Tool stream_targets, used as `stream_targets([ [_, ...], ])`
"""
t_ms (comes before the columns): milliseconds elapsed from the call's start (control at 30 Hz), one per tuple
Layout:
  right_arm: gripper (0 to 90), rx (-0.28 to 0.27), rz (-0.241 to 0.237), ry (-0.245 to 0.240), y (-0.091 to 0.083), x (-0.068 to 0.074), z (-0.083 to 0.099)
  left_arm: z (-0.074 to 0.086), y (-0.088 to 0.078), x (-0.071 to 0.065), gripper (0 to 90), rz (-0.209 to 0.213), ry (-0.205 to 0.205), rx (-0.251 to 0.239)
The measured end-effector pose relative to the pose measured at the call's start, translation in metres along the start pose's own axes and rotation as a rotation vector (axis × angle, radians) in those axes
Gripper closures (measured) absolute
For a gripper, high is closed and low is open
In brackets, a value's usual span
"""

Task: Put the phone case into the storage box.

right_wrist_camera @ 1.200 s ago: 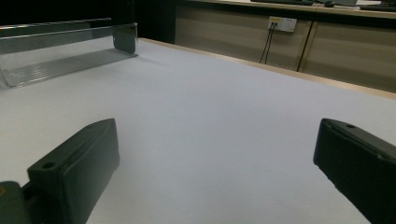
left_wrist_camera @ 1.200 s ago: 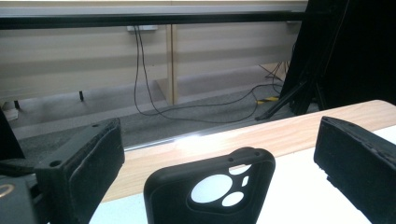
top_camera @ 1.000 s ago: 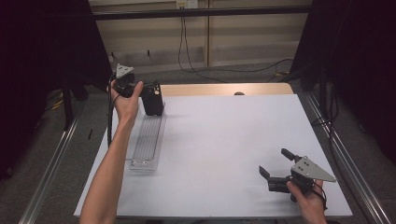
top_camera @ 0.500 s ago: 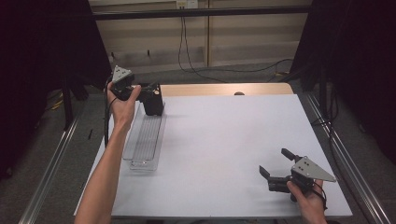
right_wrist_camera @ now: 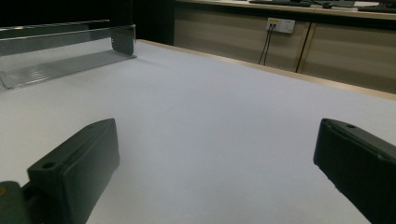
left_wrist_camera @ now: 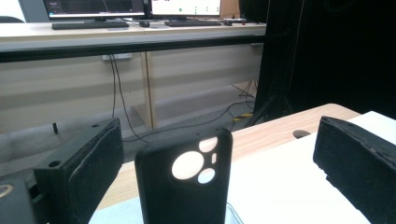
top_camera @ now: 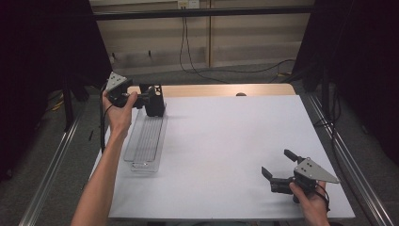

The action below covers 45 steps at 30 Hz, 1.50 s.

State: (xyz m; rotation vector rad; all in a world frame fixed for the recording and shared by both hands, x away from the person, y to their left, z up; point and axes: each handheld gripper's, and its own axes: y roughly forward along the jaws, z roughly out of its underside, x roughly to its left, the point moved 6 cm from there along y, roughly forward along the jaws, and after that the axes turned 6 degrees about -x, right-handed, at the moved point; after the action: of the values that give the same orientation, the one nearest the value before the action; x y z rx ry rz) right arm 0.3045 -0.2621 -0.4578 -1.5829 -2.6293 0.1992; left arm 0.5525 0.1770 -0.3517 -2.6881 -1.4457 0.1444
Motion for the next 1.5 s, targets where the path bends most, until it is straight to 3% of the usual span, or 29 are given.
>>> stream_targets([
  [467,0.0,-0.002,0.016,0.002,-0.002,-0.001,0.000,0.012,-0.017,-0.019,2.5,0.057,-0.010,-0.005],
  [733,0.0,-0.005,0.024,0.001,-0.003,-0.003,-0.001,0.016,-0.024,-0.037,2.5,0.076,0.051,0.007],
  [967,0.0,-0.006,0.027,0.000,-0.004,-0.002,-0.001,0.023,-0.030,-0.049,3.2,0.110,0.017,0.014],
  [1233,0.0,-0.014,0.031,0.001,-0.005,-0.003,-0.002,0.031,-0.039,-0.058,4.8,0.104,0.029,0.031],
  [1333,0.0,-0.015,0.031,-0.001,-0.005,-0.003,-0.002,0.031,-0.045,-0.060,4.7,0.110,-0.004,0.013],
  [1400,0.0,-0.016,0.033,0.000,-0.005,-0.003,-0.003,0.032,-0.049,-0.062,3.5,0.102,0.006,0.016],
  [1500,0.0,-0.018,0.032,0.000,-0.005,-0.003,-0.003,0.032,-0.056,-0.066,2.9,0.118,-0.022,0.007],
])
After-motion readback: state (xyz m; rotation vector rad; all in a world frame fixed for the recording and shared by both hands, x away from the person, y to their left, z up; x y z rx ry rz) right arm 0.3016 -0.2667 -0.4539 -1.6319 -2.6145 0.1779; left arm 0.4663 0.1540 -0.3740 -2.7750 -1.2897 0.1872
